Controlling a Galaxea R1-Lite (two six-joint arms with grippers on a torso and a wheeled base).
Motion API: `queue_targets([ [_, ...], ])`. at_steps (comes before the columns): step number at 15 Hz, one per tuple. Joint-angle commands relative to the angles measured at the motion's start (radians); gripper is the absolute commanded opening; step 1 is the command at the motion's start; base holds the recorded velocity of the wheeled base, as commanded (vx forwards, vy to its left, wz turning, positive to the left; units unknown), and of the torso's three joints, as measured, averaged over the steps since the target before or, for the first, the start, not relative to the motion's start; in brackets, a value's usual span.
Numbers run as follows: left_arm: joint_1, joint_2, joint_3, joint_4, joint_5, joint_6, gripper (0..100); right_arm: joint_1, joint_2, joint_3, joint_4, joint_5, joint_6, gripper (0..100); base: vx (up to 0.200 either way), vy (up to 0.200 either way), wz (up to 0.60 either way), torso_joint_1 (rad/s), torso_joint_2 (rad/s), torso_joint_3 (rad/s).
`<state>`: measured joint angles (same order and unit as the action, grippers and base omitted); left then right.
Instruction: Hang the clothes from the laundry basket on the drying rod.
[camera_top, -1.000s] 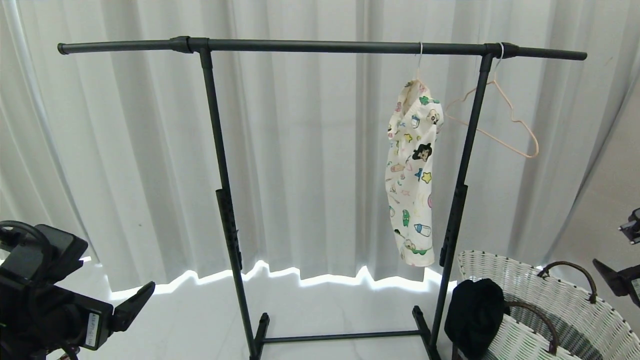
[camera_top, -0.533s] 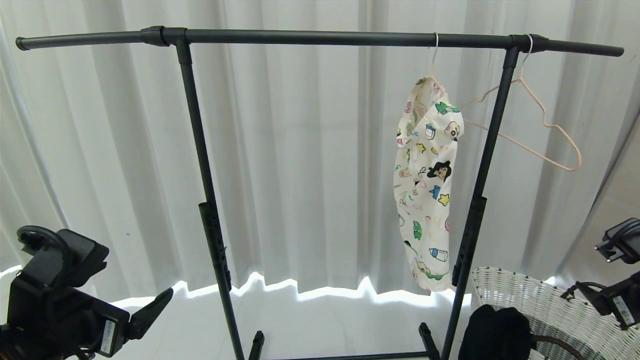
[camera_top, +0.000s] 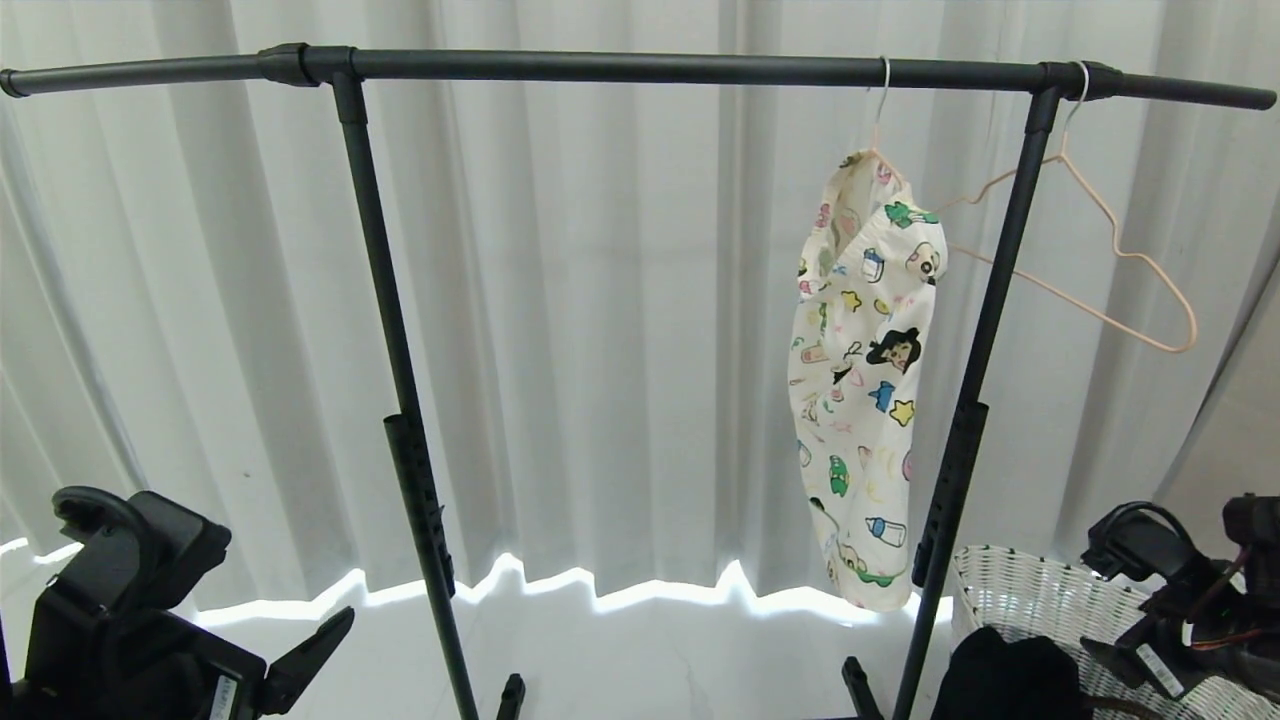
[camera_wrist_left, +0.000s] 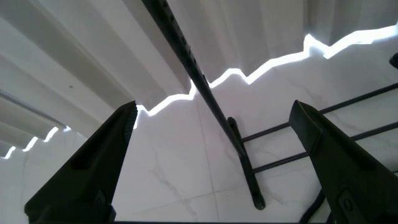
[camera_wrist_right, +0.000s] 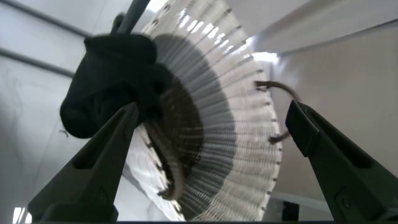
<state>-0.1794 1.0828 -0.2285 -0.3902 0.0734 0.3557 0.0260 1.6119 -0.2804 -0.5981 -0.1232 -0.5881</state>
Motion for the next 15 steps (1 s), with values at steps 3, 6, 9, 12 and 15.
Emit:
queue_targets([
  [3,0.0,-0.038,0.015,-0.001,-0.001,0.002,100,-0.001,0.301,0.061,-0.169,0.036,-0.056,100,0.0,0.0,0.0,0.0,0.0,0.0],
  [6,-0.008,-0.038,0.018,-0.001,-0.001,0.003,100,-0.008,0.407,0.058,-0.236,0.034,-0.059,100,0.0,0.0,0.0,0.0,0.0,0.0],
  [9,-0.008,-0.04,0.017,-0.001,-0.001,0.003,100,-0.051,0.525,0.055,-0.41,0.025,-0.107,100,0.0,0.0,0.0,0.0,0.0,0.0],
  [12,-0.008,-0.038,0.017,-0.001,-0.001,0.006,100,-0.095,0.597,0.043,-0.532,0.034,-0.182,100,0.0,0.0,0.0,0.0,0.0,0.0],
  [15,-0.008,-0.038,0.017,-0.001,-0.001,0.006,100,-0.095,0.64,0.043,-0.618,0.083,-0.179,100,0.0,0.0,0.0,0.0,0.0,0.0],
])
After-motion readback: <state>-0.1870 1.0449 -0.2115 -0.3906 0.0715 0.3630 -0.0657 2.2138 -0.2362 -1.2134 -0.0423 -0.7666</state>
